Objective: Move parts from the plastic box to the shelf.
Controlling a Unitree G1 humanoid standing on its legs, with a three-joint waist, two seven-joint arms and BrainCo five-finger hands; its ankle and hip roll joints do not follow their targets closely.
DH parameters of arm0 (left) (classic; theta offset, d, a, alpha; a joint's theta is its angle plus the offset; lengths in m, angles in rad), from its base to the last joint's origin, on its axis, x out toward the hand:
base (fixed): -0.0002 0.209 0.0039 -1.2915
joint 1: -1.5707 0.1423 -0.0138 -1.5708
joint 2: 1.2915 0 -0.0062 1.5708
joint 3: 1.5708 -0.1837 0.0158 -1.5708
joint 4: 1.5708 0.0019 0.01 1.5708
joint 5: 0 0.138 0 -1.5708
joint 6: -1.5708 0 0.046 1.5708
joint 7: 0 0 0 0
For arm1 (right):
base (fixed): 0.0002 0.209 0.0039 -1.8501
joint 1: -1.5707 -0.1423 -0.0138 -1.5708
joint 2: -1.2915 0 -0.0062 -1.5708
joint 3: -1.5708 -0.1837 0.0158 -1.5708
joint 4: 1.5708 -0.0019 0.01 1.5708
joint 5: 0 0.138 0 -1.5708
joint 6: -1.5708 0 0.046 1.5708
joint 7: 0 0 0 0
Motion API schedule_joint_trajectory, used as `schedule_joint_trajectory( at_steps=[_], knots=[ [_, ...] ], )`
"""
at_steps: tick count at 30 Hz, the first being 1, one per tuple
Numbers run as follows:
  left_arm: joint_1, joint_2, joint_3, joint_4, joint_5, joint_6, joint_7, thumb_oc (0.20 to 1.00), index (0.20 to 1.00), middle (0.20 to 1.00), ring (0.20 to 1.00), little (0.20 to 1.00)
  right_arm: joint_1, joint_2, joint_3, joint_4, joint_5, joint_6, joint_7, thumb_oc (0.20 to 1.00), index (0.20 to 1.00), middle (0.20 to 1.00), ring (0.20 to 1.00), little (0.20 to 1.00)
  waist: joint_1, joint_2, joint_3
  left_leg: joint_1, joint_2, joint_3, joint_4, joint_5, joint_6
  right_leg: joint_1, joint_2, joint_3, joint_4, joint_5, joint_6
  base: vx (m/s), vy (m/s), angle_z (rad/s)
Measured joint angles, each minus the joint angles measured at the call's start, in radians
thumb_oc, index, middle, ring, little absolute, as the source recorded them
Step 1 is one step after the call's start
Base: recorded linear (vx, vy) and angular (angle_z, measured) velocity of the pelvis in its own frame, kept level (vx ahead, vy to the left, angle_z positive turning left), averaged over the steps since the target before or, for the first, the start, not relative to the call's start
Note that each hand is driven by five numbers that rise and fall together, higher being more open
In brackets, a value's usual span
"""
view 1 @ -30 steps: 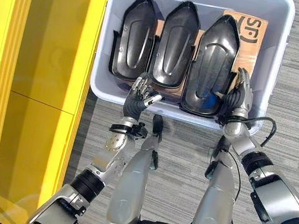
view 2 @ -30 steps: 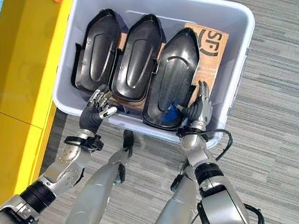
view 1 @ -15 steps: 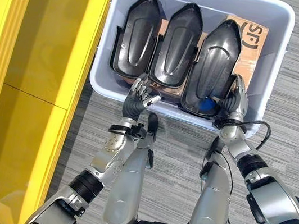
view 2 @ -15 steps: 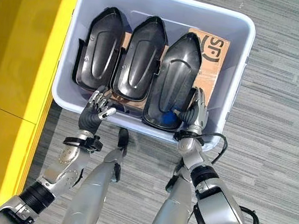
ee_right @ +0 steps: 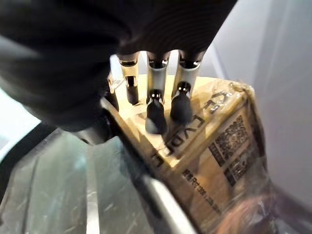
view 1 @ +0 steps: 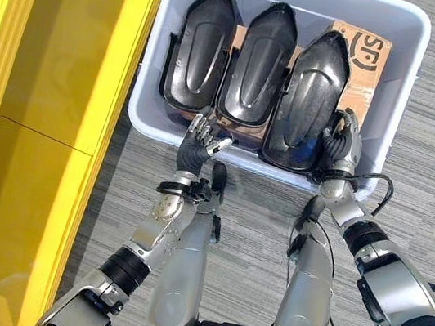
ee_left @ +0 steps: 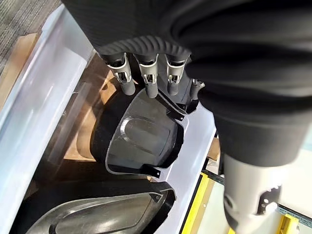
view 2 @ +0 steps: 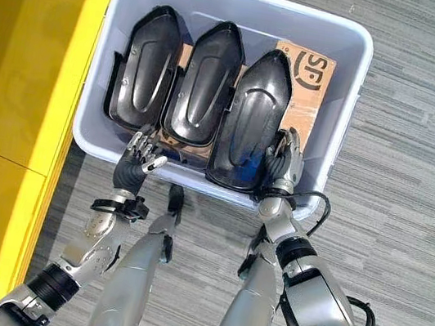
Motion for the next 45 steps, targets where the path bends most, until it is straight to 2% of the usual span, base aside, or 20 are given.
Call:
schedule_joint_trajectory(
  at_steps=[10, 16, 20, 24, 28, 29, 31, 45],
  knots=[
    [0.000, 0.001, 0.003, 0.000, 0.000, 0.000, 0.001, 1.000, 1.000, 1.000, 1.000, 1.000, -0.001, 0.004, 0.000, 0.000, 0.003, -0.003, 0.000, 0.200, 0.200, 0.200, 0.200, 0.200, 0.000, 0.000, 0.000, -0.004, 0.003, -0.001, 0.004, 0.002, -0.003, -0.002, 0.003, -0.001, 0.003, -0.002, -0.001, 0.00, -0.002, 0.00],
    [0.000, 0.002, 0.004, 0.001, 0.000, 0.000, 0.001, 1.000, 1.000, 1.000, 1.000, 1.000, 0.000, 0.009, -0.011, -0.014, 0.063, -0.021, 0.005, 0.200, 0.200, 0.200, 0.200, 0.200, -0.001, -0.001, 0.000, -0.005, 0.003, -0.001, 0.004, 0.004, -0.005, -0.003, 0.003, -0.002, 0.003, -0.003, -0.001, 0.00, 0.000, 0.00],
    [0.000, 0.002, 0.007, 0.001, 0.000, 0.000, 0.001, 1.000, 1.000, 1.000, 1.000, 1.000, 0.028, 0.007, -0.033, -0.087, 0.138, -0.035, 0.042, 0.200, 0.200, 0.200, 0.200, 0.200, -0.002, -0.002, 0.001, -0.005, 0.003, -0.001, 0.004, 0.004, -0.004, -0.003, 0.003, -0.002, 0.003, -0.002, -0.001, 0.00, 0.000, 0.00],
    [0.000, 0.001, 0.029, 0.001, 0.001, 0.000, 0.007, 1.000, 1.000, 1.000, 1.000, 1.000, 0.097, -0.002, -0.064, -0.258, 0.233, -0.035, 0.092, 0.200, 0.200, 0.200, 0.200, 0.200, -0.005, -0.007, 0.005, -0.004, 0.005, 0.001, 0.004, 0.004, -0.004, -0.003, 0.005, -0.001, 0.002, -0.002, -0.001, 0.00, -0.006, -0.01],
    [-0.003, 0.005, 0.053, -0.003, 0.001, 0.001, 0.021, 1.000, 1.000, 1.000, 1.000, 1.000, 0.165, -0.003, -0.090, -0.399, 0.310, -0.056, 0.129, 0.200, 0.200, 0.200, 0.200, 0.200, -0.005, -0.033, 0.021, 0.001, 0.007, 0.003, 0.004, 0.004, -0.004, -0.001, 0.007, 0.001, 0.002, -0.002, -0.001, 0.00, -0.040, -0.02],
    [0.000, 0.022, 0.057, -0.002, 0.001, 0.004, 0.021, 1.000, 1.000, 1.000, 1.000, 1.000, 0.192, 0.000, -0.097, -0.467, 0.344, -0.071, 0.140, 0.200, 0.200, 0.200, 0.200, 0.200, -0.009, -0.050, 0.034, 0.019, 0.007, 0.004, 0.003, 0.003, -0.004, 0.016, 0.008, 0.001, 0.001, -0.002, 0.000, -0.01, -0.048, 0.00],
    [0.001, 0.026, 0.064, -0.003, 0.001, 0.007, 0.020, 1.000, 1.000, 1.000, 1.000, 1.000, 0.236, -0.001, -0.110, -0.532, 0.373, -0.078, 0.160, 0.200, 0.200, 0.200, 0.200, 0.200, -0.008, -0.053, 0.035, 0.035, 0.008, 0.004, 0.004, -0.001, -0.004, 0.038, 0.009, -0.001, -0.006, -0.002, 0.000, 0.00, -0.023, 0.00],
    [0.038, 0.031, 0.084, -0.003, 0.000, 0.014, 0.016, 1.000, 1.000, 1.000, 1.000, 1.000, 0.292, 0.000, -0.138, -0.634, 0.456, -0.118, 0.201, 0.200, 0.200, 0.200, 0.200, 0.200, -0.012, -0.065, 0.043, 0.089, 0.008, 0.017, 0.017, -0.018, 0.001, 0.100, 0.011, 0.007, -0.032, 0.009, 0.001, 0.00, -0.010, -0.01]
  ],
)
